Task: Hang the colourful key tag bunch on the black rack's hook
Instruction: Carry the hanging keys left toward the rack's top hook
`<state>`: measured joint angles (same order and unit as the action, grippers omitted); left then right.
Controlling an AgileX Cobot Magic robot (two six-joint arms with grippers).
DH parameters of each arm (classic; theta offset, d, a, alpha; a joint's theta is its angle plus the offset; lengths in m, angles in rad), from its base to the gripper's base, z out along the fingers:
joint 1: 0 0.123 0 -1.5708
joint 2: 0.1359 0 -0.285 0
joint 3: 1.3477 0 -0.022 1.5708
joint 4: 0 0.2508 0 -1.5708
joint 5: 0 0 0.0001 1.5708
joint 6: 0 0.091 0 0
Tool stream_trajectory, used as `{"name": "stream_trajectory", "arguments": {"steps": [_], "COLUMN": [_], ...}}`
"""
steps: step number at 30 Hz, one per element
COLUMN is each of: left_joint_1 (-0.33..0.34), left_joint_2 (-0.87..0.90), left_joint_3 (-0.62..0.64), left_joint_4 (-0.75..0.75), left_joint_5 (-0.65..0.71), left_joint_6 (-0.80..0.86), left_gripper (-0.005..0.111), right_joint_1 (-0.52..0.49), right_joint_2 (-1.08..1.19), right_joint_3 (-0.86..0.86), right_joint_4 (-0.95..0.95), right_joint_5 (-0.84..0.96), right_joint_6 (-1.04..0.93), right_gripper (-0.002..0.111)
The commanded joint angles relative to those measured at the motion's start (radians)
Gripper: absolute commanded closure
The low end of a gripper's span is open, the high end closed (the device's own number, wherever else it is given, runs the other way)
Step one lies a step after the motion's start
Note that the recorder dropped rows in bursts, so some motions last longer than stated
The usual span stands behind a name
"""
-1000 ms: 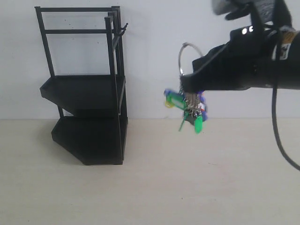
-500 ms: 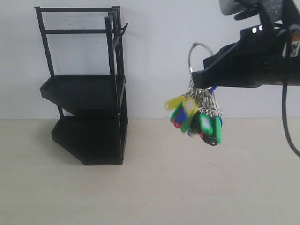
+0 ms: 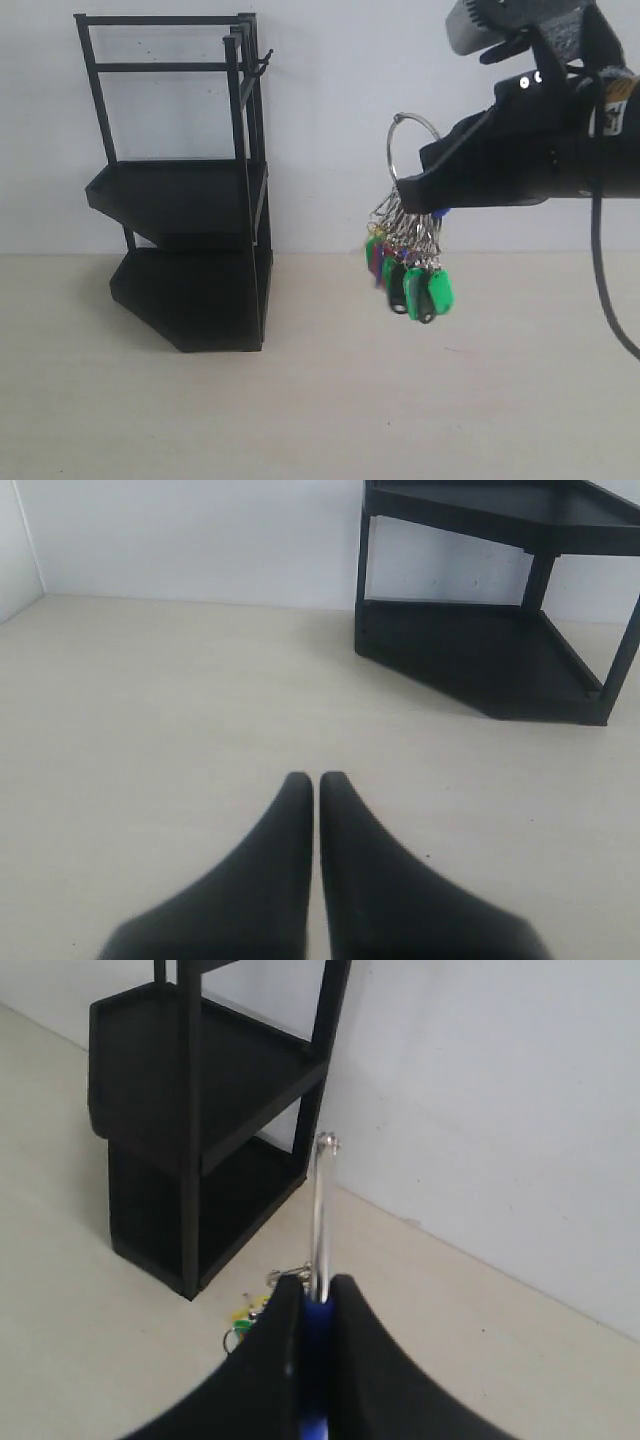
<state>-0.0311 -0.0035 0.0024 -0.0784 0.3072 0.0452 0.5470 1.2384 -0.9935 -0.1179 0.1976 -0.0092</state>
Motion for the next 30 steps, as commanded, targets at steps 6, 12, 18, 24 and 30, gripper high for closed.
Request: {"name": "stream_trajectory", "arguments": {"steps": [6, 12, 18, 24, 30], "left_joint_1": [0.003, 0.003, 0.003, 0.003, 0.003], "left_joint_2": [0.004, 0.004, 0.004, 0.004, 0.004], "left_joint_3": [-0.002, -0.002, -0.002, -0.002, -0.002], "left_joint_4": [-0.002, -0.002, -0.002, -0.002, -0.002], "left_joint_5": [-0.011, -0.011, -0.011, -0.011, -0.011], "left_joint_6": [0.0, 0.0, 0.0, 0.0, 0.0], "left_gripper": [0.102, 0.102, 0.102, 0.102, 0.102], "right_joint_1": [0.076, 0.004, -0.061, 0.012, 0.01], "right_joint_2": [-0.027, -0.111, -0.11, -0.038, 0.088], "right_joint_3": [-0.007, -0.045, -0.026, -0.001, -0.008], "right_joint_4": [0.058, 0.058, 0.061, 0.061, 0.06], "right_joint_5": [-0.148, -0.157, 0.054, -0.052, -0.208], "right_joint_6": [-0.082, -0.079, -0.027, -0.071, -0.092], "right_gripper": [0.108, 0.108, 0.108, 0.108, 0.108]}}
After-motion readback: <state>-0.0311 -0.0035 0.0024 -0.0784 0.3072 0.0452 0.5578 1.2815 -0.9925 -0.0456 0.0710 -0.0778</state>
